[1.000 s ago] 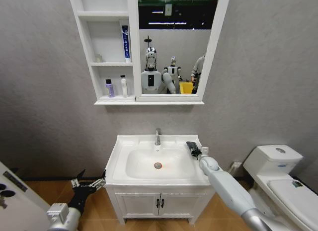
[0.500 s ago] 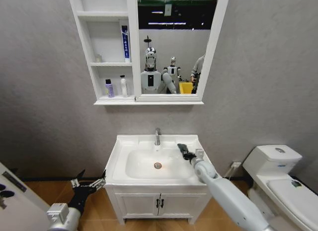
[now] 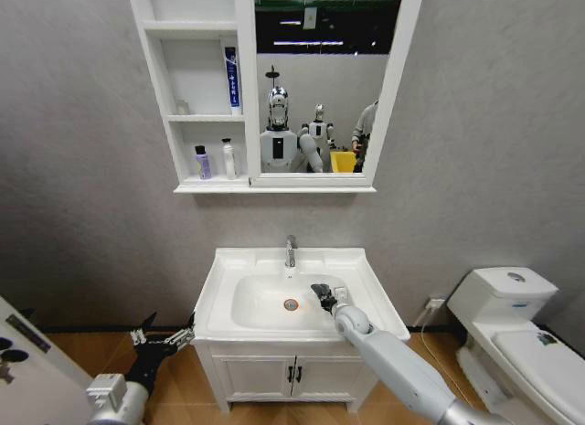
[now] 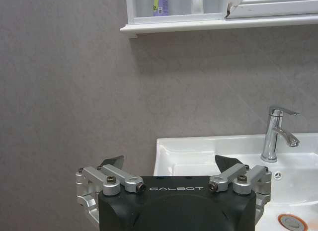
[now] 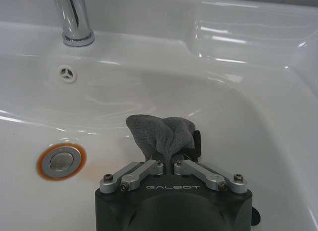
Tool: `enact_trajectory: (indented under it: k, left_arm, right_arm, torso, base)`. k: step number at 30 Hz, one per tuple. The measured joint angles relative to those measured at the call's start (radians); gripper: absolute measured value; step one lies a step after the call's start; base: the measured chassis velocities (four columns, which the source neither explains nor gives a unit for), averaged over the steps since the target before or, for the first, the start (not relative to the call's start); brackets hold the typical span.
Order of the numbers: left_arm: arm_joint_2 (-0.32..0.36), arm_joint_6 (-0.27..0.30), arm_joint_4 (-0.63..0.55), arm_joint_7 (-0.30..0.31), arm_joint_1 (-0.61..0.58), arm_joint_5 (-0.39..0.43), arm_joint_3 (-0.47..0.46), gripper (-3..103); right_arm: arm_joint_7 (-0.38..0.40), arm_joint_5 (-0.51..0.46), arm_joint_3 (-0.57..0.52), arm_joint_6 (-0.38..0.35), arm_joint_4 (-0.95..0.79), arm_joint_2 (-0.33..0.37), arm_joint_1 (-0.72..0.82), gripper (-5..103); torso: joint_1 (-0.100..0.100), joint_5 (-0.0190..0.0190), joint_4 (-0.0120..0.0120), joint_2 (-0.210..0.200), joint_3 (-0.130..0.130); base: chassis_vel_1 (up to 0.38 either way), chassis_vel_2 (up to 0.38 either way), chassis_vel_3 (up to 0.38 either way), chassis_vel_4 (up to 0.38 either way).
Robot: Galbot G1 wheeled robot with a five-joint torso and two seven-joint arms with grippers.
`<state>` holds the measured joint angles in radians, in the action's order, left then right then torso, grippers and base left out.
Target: Move facial cleanser and shampoo from washbasin to cabinet, then wipe washbasin with towel.
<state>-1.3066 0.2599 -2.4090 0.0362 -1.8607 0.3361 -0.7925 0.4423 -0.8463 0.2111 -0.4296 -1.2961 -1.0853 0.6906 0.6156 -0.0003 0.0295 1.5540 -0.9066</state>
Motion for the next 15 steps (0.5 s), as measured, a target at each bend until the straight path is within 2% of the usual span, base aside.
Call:
enact_trajectory:
  k: [3,4,6,10,15]
  left_arm:
    - [0.000,0.000,0.000,0.000,0.000,0.000,0.000,100]
    - [0.000,0.000,0.000,0.000,0.000,0.000,0.000,100]
    - [0.000,0.000,0.000,0.000,0.000,0.000,0.000,100]
    - [0.000,0.000,0.000,0.000,0.000,0.000,0.000,100]
    - [0.000,0.000,0.000,0.000,0.000,0.000,0.000,100]
  right_arm:
    - [-0.029,-0.039,0.024,-0.009,0.116,-0.080,-0.049,4]
    - [-0.029,-0.039,0.024,-0.009,0.116,-0.080,-0.049,4]
    - [-0.031,-0.087,0.034,-0.022,0.178,-0.124,-0.075,4]
    - [-0.054,-0.101,0.052,-0.020,0.264,-0.166,-0.106,4]
    - [-0.063,-0.111,0.044,-0.013,0.315,-0.217,-0.117,4]
  torso:
    - [0.000,0.0002,-0.0008,0.000,0.000]
    - [0.000,0.0002,-0.0008,0.000,0.000]
    - [0.000,0.0003,-0.0010,0.000,0.000]
    - [0.000,-0.0003,0.0000,0.000,0.000]
    - [0.000,-0.0003,-0.0001,0.000,0.000]
  base:
    - [0.000,0.000,0.000,0.000]
    - [0.000,0.000,0.000,0.000]
    - [0.000,0.000,0.000,0.000]
    - [0.000,0.000,0.000,0.000]
    - [0.000,0.000,0.000,0.000]
